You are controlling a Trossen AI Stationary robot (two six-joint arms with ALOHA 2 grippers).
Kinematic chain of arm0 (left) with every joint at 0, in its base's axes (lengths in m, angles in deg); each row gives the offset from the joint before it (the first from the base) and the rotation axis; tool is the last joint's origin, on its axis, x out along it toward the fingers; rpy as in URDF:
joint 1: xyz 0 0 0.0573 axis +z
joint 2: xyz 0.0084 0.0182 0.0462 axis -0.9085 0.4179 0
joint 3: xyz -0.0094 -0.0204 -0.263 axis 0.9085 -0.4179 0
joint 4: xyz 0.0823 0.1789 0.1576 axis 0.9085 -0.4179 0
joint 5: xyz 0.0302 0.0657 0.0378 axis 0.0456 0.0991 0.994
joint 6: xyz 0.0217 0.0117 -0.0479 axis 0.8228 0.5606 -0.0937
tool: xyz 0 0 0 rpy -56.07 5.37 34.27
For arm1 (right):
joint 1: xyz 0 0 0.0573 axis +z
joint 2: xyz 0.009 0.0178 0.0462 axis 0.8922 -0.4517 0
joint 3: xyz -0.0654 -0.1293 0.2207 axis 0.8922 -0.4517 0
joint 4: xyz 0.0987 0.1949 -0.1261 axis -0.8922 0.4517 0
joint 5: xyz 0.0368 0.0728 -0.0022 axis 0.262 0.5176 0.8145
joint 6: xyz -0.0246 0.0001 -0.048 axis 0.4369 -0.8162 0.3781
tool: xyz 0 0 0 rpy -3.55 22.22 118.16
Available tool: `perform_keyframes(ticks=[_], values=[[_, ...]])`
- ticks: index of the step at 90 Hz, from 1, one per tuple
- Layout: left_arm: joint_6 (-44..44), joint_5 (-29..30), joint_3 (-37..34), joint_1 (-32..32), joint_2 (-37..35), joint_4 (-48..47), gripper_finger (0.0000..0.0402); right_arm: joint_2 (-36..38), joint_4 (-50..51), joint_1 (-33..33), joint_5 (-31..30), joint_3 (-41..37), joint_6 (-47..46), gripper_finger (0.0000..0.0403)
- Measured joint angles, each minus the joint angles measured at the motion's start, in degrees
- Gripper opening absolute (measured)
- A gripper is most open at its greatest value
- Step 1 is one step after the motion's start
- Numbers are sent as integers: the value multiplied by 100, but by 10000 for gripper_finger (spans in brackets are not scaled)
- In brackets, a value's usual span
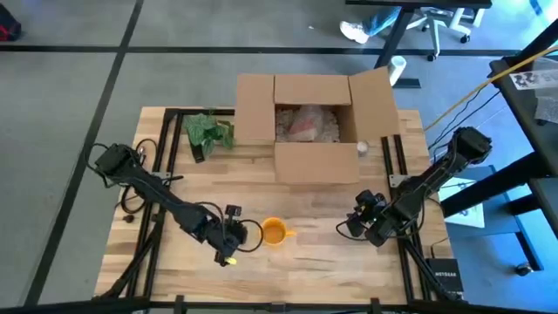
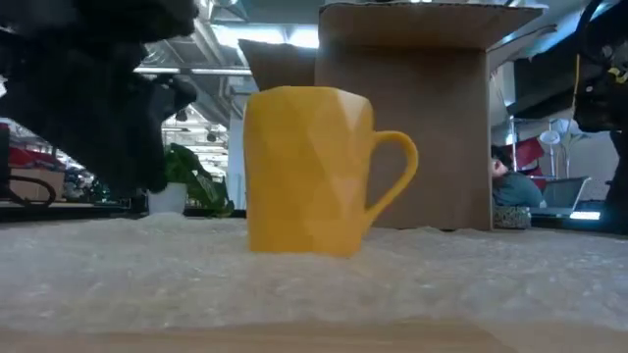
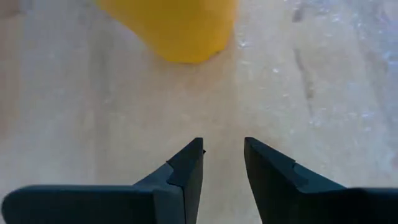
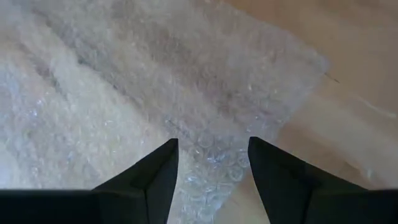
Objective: Wrap mug
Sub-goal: Wrap the yellow mug with the bubble wrap
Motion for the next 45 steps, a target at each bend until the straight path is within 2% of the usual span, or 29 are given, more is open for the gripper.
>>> perform_keyframes(ticks=[36,45], values=[[40,-90,-282,106,0,671,100,-2,398,-2,-455,0,-393,182],[126,-90,-282,106,2,809,100,-6,375,-1,-372,0,-400,182]])
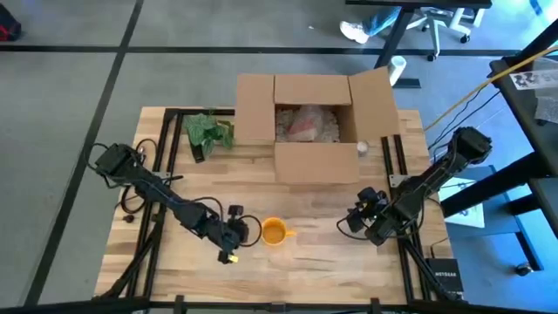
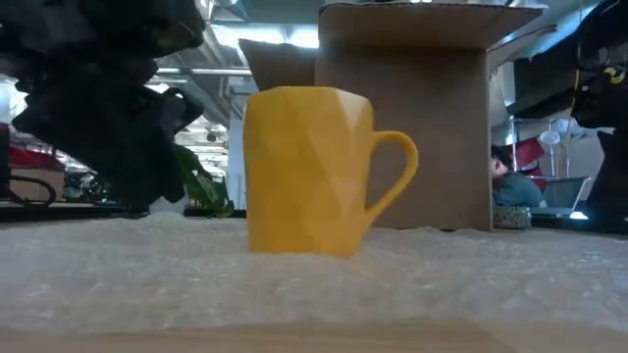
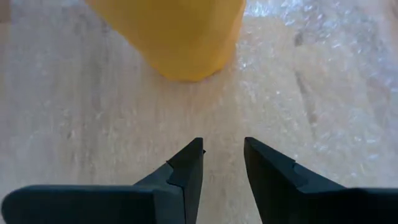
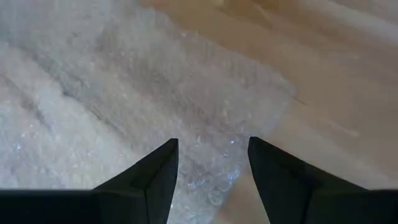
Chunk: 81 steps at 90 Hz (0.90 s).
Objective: Wrap mug
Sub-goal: Wrap the yellow mug with the bubble wrap
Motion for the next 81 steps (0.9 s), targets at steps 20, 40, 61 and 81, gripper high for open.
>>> perform_keyframes(ticks=[20,40,61,81], values=[[13,0,0,35,-2,77,100,-5,-41,-1,468,0,-147,182],[33,-1,0,32,0,148,100,-115,-456,-1,624,0,-52,182],[20,-2,2,30,0,146,100,-420,-1780,1,363,-445,27,182],[29,-1,0,30,0,154,100,-421,-2127,1,-177,-574,79,146]])
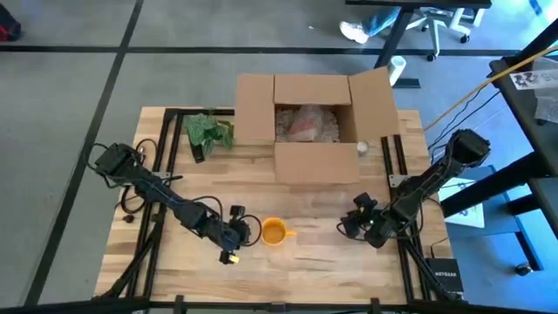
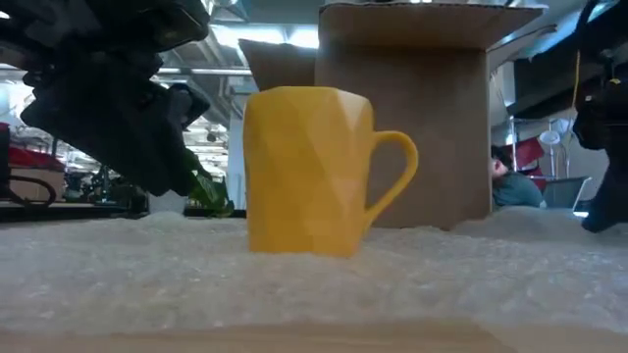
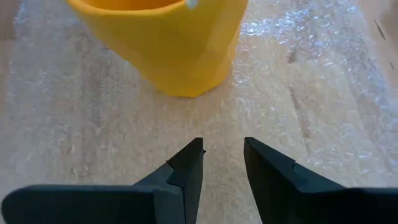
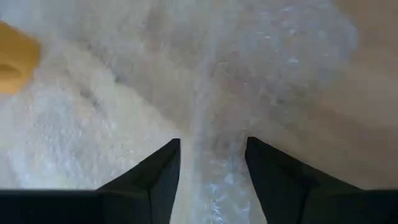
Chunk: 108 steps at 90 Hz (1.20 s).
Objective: Wrap mug
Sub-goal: Wrap the yellow mug with the bubble wrap
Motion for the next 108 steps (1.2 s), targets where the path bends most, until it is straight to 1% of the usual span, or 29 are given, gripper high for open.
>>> perform_keyframes(ticks=[8,15,20,34,43,56,72,84,94,108], values=[[4,1,0,0,0,4,100,-5,21,-2,-65,-12,66,92],[4,1,0,0,0,4,100,-9,-96,-2,-182,-20,238,31],[-1,1,1,0,0,4,100,-9,-260,-2,-324,-17,405,12],[0,1,2,2,2,22,100,-7,-657,-2,-738,17,733,15],[34,-1,2,29,3,102,100,-4,-917,-2,-904,146,1191,3],[160,-10,2,128,4,256,100,-2,-1231,-2,-1182,359,1790,4],[187,-182,-63,266,4,411,100,2,-1653,-55,-1405,539,2437,1],[180,-375,-294,347,9,759,100,2,-2207,-279,-1328,617,3128,0],[166,-449,-474,409,9,1042,100,2,-2936,-575,-1036,627,3901,0],[175,-452,-536,420,9,1082,100,2,-3789,-989,-519,631,4752,0]])
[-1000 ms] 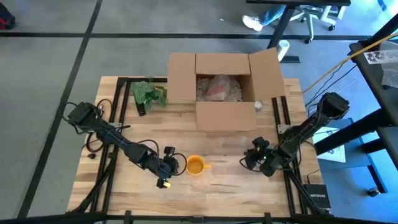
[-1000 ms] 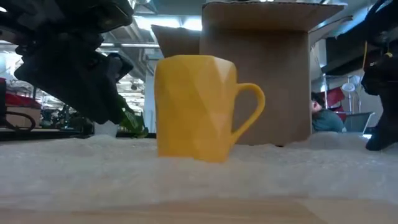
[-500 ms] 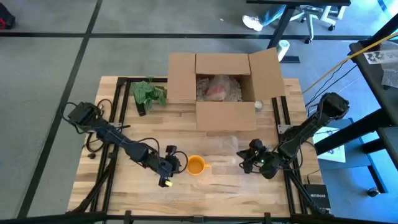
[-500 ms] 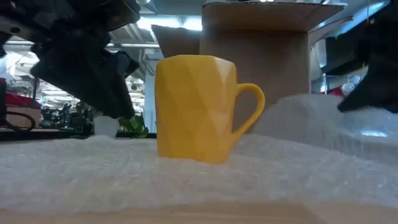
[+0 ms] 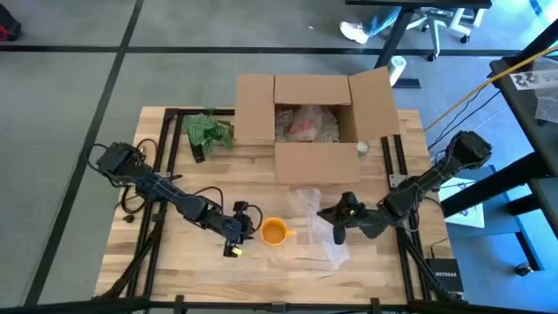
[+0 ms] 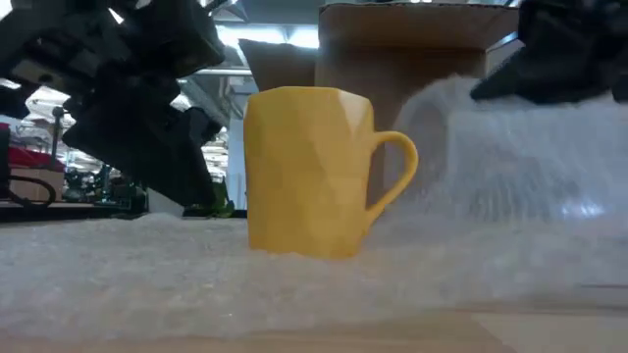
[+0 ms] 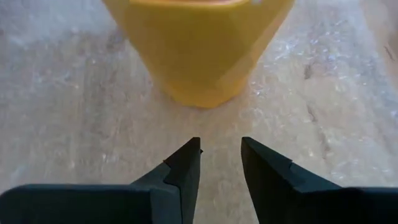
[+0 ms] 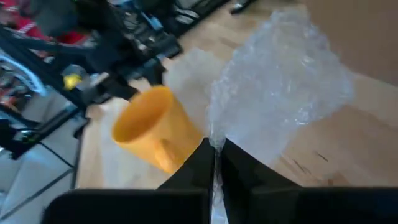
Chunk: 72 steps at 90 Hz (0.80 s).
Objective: Wrap mug
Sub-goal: Wrap the yellow mug with the bubble wrap
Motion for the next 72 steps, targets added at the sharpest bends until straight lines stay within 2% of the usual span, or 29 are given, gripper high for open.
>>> perform_keyframes(ticks=[33,44,60,72], values=[[185,-2,0,84,0,316,100,-423,-1714,-686,1227,57,1064,0],[307,-16,0,141,124,732,100,-790,-1778,-865,1744,390,1205,0],[412,-542,0,331,545,1299,100,-1476,-1767,-1115,2555,1025,1397,0],[417,-594,0,465,857,1599,100,-1974,-1763,-1244,3129,1513,1512,0]])
